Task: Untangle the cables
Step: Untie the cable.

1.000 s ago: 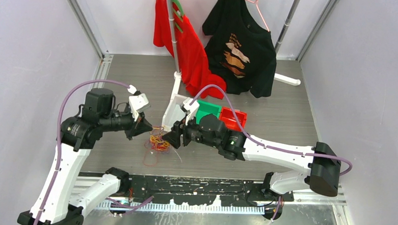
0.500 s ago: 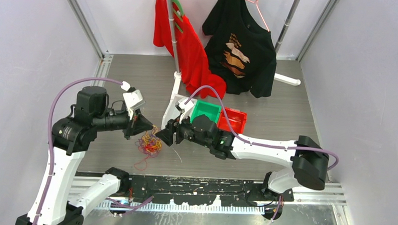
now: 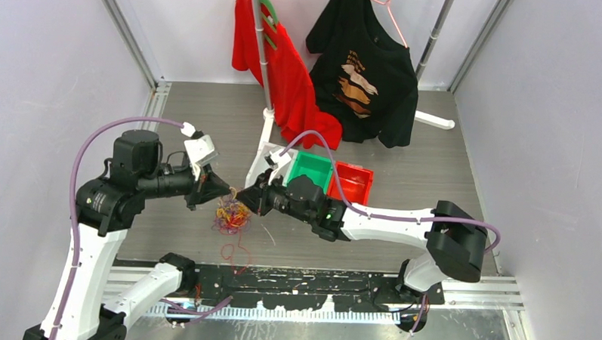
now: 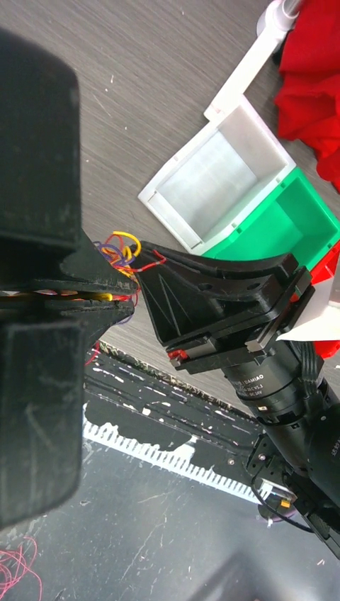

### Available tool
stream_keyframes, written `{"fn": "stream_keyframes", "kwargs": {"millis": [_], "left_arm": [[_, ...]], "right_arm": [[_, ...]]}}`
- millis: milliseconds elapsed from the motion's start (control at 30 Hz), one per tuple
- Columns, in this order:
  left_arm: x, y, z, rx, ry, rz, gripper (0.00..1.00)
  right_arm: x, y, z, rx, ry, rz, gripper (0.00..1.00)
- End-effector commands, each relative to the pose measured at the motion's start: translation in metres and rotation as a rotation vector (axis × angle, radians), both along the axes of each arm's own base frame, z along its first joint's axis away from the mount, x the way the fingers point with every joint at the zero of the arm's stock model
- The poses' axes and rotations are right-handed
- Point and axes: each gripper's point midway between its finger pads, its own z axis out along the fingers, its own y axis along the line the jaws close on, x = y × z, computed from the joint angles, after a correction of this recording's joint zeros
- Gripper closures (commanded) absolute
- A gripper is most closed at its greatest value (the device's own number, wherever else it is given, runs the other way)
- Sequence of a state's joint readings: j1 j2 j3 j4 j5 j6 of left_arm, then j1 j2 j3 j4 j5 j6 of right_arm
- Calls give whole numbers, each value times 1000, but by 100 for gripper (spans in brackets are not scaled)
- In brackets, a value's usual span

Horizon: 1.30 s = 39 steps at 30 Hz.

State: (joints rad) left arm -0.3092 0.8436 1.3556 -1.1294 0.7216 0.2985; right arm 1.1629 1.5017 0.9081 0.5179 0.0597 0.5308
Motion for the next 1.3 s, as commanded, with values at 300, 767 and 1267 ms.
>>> {"fn": "stream_keyframes", "kwargs": {"millis": [300,767,1267], "left_arm": [[14,25,16,132,-234,49,100],[50,45,27,212,-346,201,100],[80,110,-57,625,-391,336,100]], "right_arm": [[18,-86,-1,-78,-77,-241,99],[27,-146,-12,-154,-85,-403,99],[32,-233,22,-35,-65,-573,99]]}}
